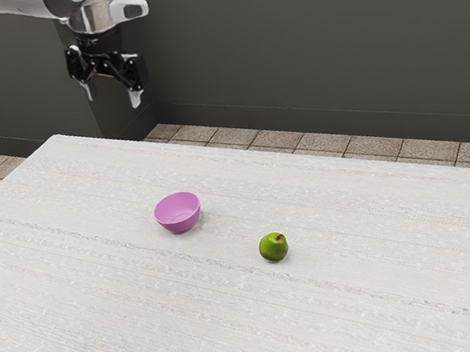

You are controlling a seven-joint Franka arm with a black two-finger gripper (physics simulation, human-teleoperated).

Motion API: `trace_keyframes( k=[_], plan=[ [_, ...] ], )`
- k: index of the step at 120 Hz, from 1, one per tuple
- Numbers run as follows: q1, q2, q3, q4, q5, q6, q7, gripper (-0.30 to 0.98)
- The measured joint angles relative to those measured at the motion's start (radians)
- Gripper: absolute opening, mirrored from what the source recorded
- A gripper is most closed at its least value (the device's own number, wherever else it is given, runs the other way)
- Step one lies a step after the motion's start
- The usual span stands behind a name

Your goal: Place the pear in the bowl.

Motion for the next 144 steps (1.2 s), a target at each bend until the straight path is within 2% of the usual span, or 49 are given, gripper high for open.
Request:
trace_keyframes(
  k=[12,48,56,82,104,121,144],
  plan=[
    [-0.01,-0.006,0.0,-0.053,-0.003,0.03,0.001,0.69],
    [-0.108,-0.038,0.004,-0.386,-0.015,0.3,0.0,0.69],
    [-0.121,-0.04,0.004,-0.422,-0.045,0.344,0.0,0.69],
    [-0.146,-0.04,0.003,-0.532,-0.2,0.44,0.007,0.69],
    [-0.174,-0.011,0.001,-0.557,-0.327,0.493,0.066,0.69],
    [-0.188,0.009,-0.004,-0.612,-0.388,0.511,0.15,0.69],
    [-0.209,0.044,-0.034,-0.604,-0.428,0.54,0.254,0.69]
  ],
)
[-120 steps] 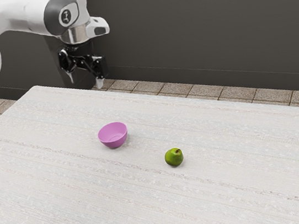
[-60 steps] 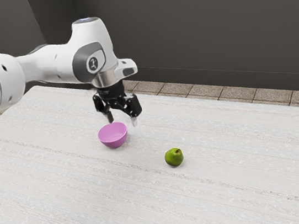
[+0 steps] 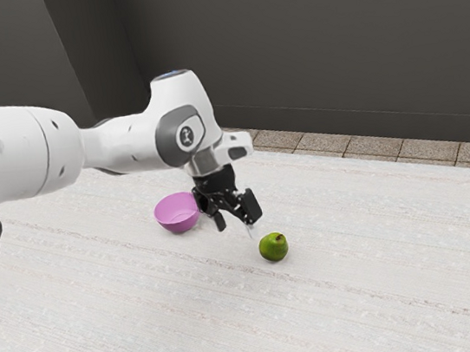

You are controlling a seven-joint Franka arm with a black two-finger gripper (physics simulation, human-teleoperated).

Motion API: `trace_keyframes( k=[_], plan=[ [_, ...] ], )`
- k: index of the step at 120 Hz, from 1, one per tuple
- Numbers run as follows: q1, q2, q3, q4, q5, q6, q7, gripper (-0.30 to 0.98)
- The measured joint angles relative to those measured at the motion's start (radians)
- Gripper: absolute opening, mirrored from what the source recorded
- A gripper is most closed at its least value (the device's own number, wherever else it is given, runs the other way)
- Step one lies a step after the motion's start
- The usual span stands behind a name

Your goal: Place the pear in the bowl.

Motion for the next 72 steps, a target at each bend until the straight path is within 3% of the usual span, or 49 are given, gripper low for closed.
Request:
trace_keyframes(
  k=[43,72],
  plan=[
    [0.016,0.111,-0.025,0.045,-0.076,0.093,0.156,0.69],
    [0.065,0.164,-0.083,0.057,-0.094,0.136,0.253,0.68]
  ],
)
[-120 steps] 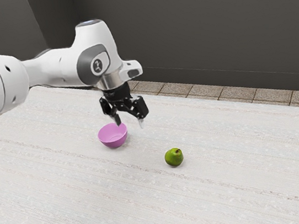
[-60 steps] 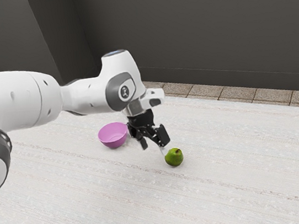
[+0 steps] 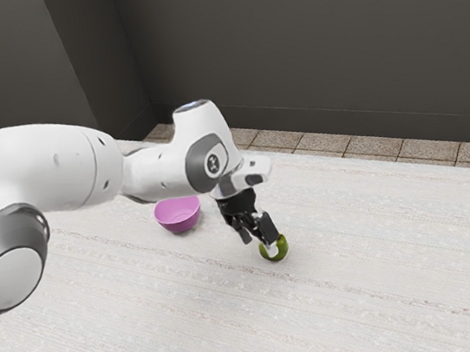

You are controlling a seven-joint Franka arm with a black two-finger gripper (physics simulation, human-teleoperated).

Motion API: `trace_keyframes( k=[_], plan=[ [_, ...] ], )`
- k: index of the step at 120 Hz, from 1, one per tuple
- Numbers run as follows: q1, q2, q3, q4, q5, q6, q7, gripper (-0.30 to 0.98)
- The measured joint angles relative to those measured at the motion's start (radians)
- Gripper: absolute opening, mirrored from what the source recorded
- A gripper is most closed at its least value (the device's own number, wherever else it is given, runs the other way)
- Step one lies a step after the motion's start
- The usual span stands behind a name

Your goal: Place the pear in the bowl.

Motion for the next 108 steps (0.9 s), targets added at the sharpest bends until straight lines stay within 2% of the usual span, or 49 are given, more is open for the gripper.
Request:
trace_keyframes(
  k=[56,108],
  plan=[
    [0.032,0.048,-0.033,0.033,-0.001,0.079,0.141,0.67],
    [0.046,0.092,-0.048,0.067,0.002,0.101,0.208,0.58]
  ],
)
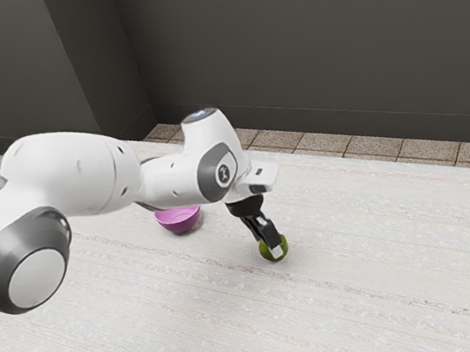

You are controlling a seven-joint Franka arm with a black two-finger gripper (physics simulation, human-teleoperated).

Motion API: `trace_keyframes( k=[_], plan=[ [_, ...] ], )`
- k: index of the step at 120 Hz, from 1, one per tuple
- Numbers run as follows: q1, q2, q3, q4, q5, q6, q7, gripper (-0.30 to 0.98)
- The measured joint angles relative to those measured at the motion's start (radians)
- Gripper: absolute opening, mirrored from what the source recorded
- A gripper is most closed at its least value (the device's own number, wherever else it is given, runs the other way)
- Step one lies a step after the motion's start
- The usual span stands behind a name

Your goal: Place the pear in the bowl.

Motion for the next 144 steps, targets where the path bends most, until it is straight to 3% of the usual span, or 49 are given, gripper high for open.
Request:
trace_keyframes(
  k=[84,144],
  plan=[
    [0.02,0.074,-0.018,0.063,-0.004,0.026,0.044,0.57],
    [0.014,0.061,-0.016,0.062,0.006,0.026,0.052,0.45]
  ],
)
